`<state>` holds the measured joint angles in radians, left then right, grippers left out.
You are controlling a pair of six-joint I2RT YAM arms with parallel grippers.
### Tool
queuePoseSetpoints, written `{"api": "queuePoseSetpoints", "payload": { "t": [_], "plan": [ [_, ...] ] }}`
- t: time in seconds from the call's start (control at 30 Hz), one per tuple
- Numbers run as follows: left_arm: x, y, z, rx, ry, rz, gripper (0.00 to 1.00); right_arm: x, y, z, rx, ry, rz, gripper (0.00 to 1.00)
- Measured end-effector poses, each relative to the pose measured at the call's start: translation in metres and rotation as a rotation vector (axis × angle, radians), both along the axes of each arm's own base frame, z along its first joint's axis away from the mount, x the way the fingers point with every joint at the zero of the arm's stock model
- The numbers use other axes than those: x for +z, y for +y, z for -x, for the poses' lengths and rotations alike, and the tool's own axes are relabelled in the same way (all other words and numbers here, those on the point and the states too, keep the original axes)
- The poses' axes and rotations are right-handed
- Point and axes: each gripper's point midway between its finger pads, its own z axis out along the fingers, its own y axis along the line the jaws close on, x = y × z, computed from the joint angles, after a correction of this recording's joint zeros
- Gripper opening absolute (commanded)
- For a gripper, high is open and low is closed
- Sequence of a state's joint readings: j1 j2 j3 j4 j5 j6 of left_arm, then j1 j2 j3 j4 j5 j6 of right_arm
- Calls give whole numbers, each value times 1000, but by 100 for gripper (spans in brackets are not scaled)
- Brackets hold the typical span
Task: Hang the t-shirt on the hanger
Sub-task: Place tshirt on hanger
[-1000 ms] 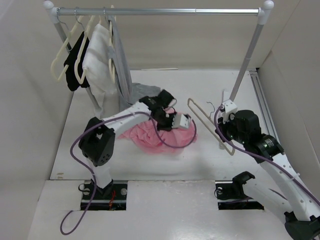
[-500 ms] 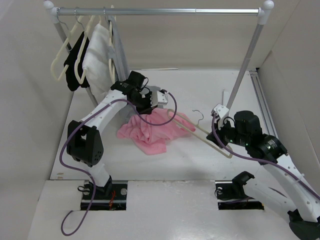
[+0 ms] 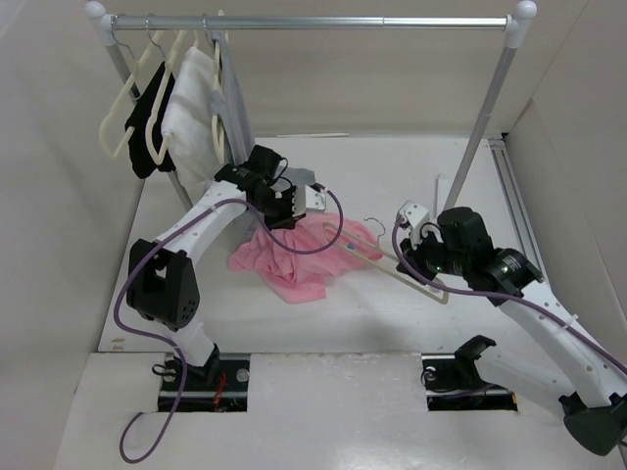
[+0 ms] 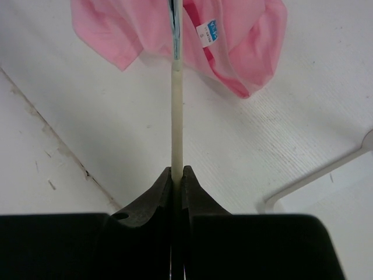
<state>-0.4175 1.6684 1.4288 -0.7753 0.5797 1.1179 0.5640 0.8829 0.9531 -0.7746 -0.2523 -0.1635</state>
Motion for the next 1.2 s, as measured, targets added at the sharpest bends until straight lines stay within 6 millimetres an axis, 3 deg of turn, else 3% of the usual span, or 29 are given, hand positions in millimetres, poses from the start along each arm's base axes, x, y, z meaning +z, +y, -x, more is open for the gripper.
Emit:
{"api": "queuePoseSetpoints", "payload": {
  "t": [0.47, 0.77, 0.93, 1.07, 1.2],
  "plan": [
    [16, -4, 0, -31, -18, 22, 0, -6, 14, 15, 106, 13, -36, 0],
    [16, -2, 15, -70, 31, 20, 0, -10, 7, -3, 25, -22, 16, 0],
    [36, -11, 13, -78, 20, 71, 0, -9, 20, -10, 53, -65, -25, 0],
    [60, -19, 7, -77, -13, 118, 0, -10, 29, -4, 101, -84, -64, 0],
    [70, -21, 8, -83, -13, 133, 0, -4, 29, 6, 132, -119, -111, 0]
  ]
}}
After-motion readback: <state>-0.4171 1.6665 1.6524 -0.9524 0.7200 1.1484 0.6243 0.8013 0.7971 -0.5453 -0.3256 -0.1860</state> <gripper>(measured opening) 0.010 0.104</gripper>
